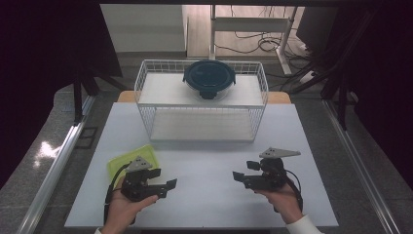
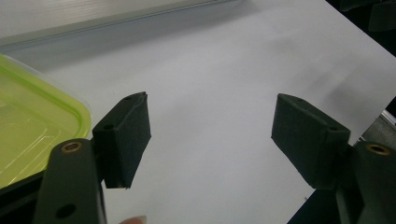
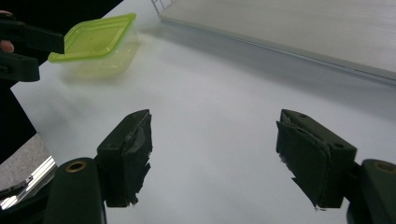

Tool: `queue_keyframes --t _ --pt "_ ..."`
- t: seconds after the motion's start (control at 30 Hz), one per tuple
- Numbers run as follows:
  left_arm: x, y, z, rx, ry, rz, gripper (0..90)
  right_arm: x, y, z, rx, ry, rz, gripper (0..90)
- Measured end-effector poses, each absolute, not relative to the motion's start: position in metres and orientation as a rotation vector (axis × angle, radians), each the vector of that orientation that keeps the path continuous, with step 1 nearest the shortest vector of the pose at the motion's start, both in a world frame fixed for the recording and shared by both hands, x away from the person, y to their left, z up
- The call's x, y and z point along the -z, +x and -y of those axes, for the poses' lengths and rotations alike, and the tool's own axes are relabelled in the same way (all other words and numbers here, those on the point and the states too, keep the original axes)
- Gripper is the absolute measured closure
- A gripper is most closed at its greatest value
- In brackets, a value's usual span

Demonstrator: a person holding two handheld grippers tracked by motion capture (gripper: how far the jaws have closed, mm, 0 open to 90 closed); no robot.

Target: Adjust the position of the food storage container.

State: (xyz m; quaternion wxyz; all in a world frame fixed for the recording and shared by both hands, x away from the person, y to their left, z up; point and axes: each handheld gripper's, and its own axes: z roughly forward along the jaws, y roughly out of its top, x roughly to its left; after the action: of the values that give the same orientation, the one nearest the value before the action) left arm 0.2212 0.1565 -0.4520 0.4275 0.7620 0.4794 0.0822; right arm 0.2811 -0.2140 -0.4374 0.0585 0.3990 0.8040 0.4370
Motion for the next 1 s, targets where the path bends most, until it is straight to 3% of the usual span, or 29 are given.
queue_keyframes --t 0.23,0.53,1.0 --pt "0.444 0.221 -0.168 -0.235 1.913 -1.196 28.3 0.442 0.284 0.215 -1.294 1.202 -2.459 26.4" --pt "0.414 0.232 -0.215 -0.331 1.871 -1.275 28.3 0.447 0.286 0.218 -1.274 1.234 -2.46 26.4" --pt "0.419 0.301 -0.259 -0.377 1.952 -1.35 39.4 0.455 0.288 0.218 -1.227 1.26 -2.482 26.4"
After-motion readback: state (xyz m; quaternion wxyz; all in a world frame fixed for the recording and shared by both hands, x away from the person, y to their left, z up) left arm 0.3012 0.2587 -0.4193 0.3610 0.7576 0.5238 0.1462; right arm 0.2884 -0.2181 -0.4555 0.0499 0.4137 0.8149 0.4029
